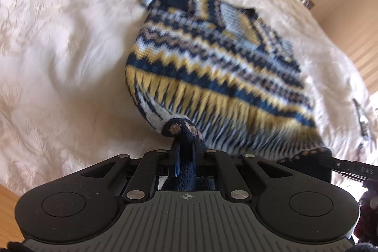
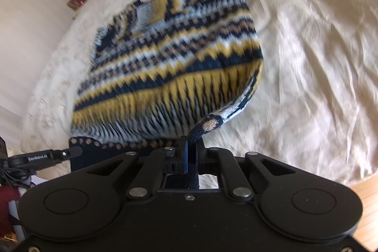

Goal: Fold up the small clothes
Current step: 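Grasp the navy hem with both grippers and lift it over the sweater body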

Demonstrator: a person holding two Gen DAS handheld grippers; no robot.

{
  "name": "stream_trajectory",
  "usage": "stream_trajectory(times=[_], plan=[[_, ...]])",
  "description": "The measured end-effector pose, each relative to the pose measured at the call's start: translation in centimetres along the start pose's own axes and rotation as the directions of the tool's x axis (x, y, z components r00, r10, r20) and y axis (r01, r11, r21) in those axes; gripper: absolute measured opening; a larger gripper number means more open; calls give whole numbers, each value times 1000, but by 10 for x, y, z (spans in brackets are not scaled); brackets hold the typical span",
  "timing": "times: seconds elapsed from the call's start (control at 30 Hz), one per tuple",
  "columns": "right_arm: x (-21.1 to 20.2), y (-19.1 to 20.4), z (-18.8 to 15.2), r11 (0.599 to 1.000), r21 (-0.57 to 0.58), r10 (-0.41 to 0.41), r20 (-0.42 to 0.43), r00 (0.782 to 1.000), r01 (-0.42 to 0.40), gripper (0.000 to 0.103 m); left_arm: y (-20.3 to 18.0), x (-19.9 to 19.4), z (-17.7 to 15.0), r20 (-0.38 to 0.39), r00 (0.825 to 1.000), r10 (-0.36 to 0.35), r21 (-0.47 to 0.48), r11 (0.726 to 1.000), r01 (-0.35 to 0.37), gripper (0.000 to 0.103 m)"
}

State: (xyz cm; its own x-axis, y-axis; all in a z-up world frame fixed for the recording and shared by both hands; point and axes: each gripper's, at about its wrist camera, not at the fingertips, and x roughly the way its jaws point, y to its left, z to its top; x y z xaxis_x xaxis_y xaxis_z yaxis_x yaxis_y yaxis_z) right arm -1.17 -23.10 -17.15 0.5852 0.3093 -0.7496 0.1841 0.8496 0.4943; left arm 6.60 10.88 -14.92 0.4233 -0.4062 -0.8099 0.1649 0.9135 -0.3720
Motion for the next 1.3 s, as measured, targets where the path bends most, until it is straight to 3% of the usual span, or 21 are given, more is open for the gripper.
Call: stream_trajectory(times=[0.17,0.37,0.6,0.63,0.8,0.97,1.03,1.1,1.13,1.17,1.3], plan=[[-23,13,30,998,-8,57,100,993,-57,13,-16,-29,34,109,992,-57,8,998,56,9],[-34,20,75,995,-8,96,195,976,-96,13,-27,-48,78,224,969,-100,26,995,96,9],[-23,21,132,994,20,95,276,957,-104,13,-28,-40,135,310,944,-112,34,994,107,6],[-20,21,139,995,22,91,282,955,-102,13,-27,-38,143,321,940,-117,34,993,112,1],[5,24,170,997,18,72,280,957,-80,13,-18,-17,181,351,930,-112,19,994,112,0],[41,24,190,998,46,24,243,970,-36,13,-16,8,200,312,945,-98,96,993,71,2],[54,22,195,997,69,3,224,975,-19,13,-14,22,200,251,963,-100,139,988,66,5],[64,19,197,996,85,-17,208,978,-1,13,-10,40,196,171,981,-90,167,984,61,16],[68,17,198,996,93,-30,202,979,11,13,-8,53,193,116,990,-85,177,982,63,28],[70,16,199,995,99,-42,197,980,23,13,-6,64,190,60,994,-88,187,979,75,34],[75,14,200,990,129,-73,183,980,50,13,-7,103,173,-91,994,-65,254,963,86,37]])
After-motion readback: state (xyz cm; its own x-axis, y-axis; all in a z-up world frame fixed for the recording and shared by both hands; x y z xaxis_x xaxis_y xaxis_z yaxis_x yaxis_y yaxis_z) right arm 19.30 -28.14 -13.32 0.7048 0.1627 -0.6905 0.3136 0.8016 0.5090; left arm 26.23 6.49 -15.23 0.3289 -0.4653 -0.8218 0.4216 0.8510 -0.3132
